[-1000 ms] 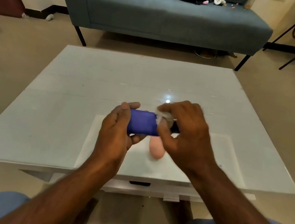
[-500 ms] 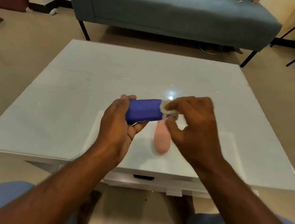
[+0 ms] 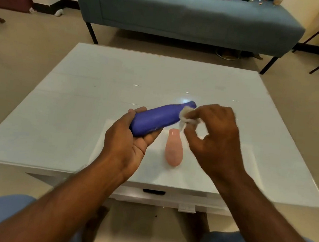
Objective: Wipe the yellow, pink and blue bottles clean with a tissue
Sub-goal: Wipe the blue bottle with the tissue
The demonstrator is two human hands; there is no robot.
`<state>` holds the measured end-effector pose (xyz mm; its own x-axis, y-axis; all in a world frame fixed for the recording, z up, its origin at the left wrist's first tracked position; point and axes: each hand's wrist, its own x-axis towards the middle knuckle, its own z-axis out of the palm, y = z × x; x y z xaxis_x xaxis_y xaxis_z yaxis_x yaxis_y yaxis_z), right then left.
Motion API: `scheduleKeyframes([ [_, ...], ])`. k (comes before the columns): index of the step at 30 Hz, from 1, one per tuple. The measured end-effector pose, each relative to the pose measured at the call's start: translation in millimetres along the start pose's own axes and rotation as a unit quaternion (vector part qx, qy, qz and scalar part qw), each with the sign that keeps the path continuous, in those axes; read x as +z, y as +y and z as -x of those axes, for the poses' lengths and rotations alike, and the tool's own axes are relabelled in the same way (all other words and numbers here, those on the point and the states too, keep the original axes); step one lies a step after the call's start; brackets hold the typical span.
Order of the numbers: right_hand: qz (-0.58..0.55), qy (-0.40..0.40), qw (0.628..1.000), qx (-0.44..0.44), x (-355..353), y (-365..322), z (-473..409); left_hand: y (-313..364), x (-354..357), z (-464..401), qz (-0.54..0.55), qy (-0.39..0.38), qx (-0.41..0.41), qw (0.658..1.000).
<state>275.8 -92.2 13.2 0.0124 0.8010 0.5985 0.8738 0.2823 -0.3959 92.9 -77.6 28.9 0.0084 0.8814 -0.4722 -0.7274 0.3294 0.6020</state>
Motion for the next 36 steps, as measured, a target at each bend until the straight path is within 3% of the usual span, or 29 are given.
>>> scheduleKeyframes([
  [2,-0.024,0.004,0.999,0.039,0,2,2,3,1,4,-0.004,-0.033,-0.018,0.999],
  [6,-0.160,-0.050,0.978,0.122,9,-18,14,-5,6,11,-0.214,-0.082,0.019,0.973],
  [8,-0.198,-0.054,0.965,0.162,14,-23,16,-8,6,11,-0.254,-0.079,0.014,0.964],
  [14,-0.294,-0.009,0.926,0.236,13,-28,6,-4,-4,2,-0.271,-0.016,-0.055,0.961],
  [20,-0.381,-0.001,0.868,0.320,16,-29,0,-6,-5,2,-0.245,-0.033,-0.134,0.960],
  [23,-0.395,0.068,0.858,0.320,10,-25,-5,-6,-4,0,-0.236,-0.020,-0.131,0.963],
  [26,-0.369,0.125,0.874,0.292,5,-19,-5,-8,-4,-4,-0.280,-0.012,-0.100,0.955],
  [30,-0.321,0.163,0.906,0.224,2,-22,-4,-10,-2,-4,-0.301,-0.007,-0.067,0.951],
  [36,-0.326,0.202,0.905,0.185,-1,-21,-7,-7,-1,-5,-0.267,-0.005,-0.037,0.963],
])
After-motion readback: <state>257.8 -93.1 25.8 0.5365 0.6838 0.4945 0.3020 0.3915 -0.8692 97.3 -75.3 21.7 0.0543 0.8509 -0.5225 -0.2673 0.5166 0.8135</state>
